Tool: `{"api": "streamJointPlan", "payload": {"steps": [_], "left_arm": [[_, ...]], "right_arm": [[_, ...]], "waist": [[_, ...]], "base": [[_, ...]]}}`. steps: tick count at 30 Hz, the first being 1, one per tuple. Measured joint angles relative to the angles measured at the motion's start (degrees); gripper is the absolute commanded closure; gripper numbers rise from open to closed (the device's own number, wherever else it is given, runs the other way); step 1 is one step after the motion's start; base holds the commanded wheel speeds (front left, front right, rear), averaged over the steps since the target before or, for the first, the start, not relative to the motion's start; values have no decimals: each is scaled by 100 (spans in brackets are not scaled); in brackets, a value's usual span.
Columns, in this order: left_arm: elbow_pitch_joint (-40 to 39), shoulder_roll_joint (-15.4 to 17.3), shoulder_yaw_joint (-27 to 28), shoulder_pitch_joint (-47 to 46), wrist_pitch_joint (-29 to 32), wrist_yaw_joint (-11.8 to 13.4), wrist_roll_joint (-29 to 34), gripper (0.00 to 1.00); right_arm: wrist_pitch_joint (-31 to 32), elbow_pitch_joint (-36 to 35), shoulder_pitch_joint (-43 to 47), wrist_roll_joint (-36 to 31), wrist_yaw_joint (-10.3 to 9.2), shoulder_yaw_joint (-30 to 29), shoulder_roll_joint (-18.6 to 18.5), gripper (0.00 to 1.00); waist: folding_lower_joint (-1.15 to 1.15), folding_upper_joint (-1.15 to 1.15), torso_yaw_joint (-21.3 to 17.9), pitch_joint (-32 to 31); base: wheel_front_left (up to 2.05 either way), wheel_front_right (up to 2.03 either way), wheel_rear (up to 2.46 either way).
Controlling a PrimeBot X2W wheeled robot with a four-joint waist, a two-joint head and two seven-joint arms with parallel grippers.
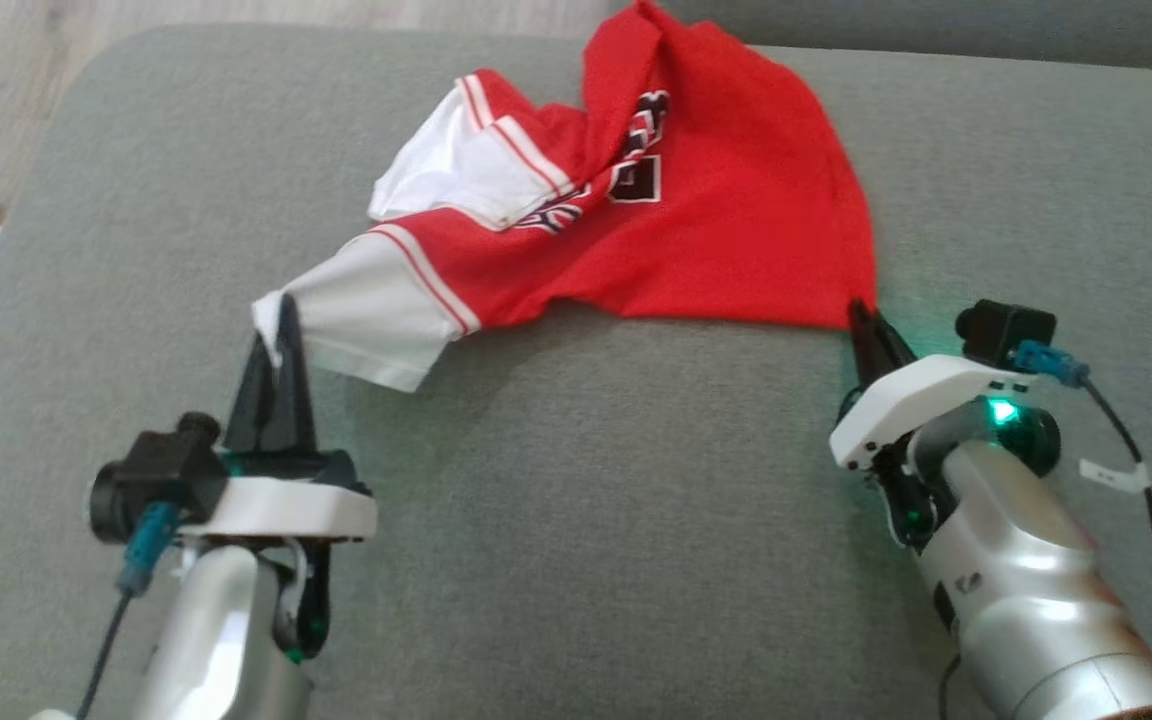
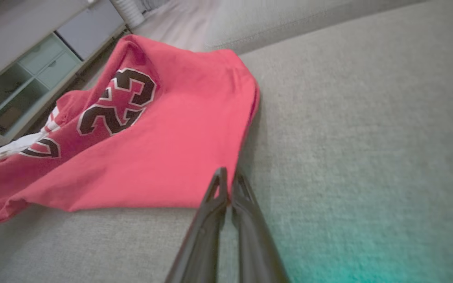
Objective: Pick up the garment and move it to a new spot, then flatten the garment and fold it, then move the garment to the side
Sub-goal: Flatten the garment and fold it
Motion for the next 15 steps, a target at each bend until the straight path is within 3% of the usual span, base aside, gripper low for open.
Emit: {"api": "streamJointPlan", "payload": {"steps": [2,7,15], "left_arm": [[4,-3,222,2,0,-5,-37,100],[-99,-32,724,-2,0,-183,-1028,100],[-490,127,939,-247,20,-280,-1067,100]], "right_arm": [[-244,-96,0,79,0,219,3,100],[-393,-722,5,297,0,279,-10,100],[-421,-2760,7,125,0,396,-512,100]], "waist": [[0,0,-136,-60],[0,0,-419,-237],[-1,0,-884,-660]], "base": [[0,0,0],[0,0,0],[0,0,0]]}}
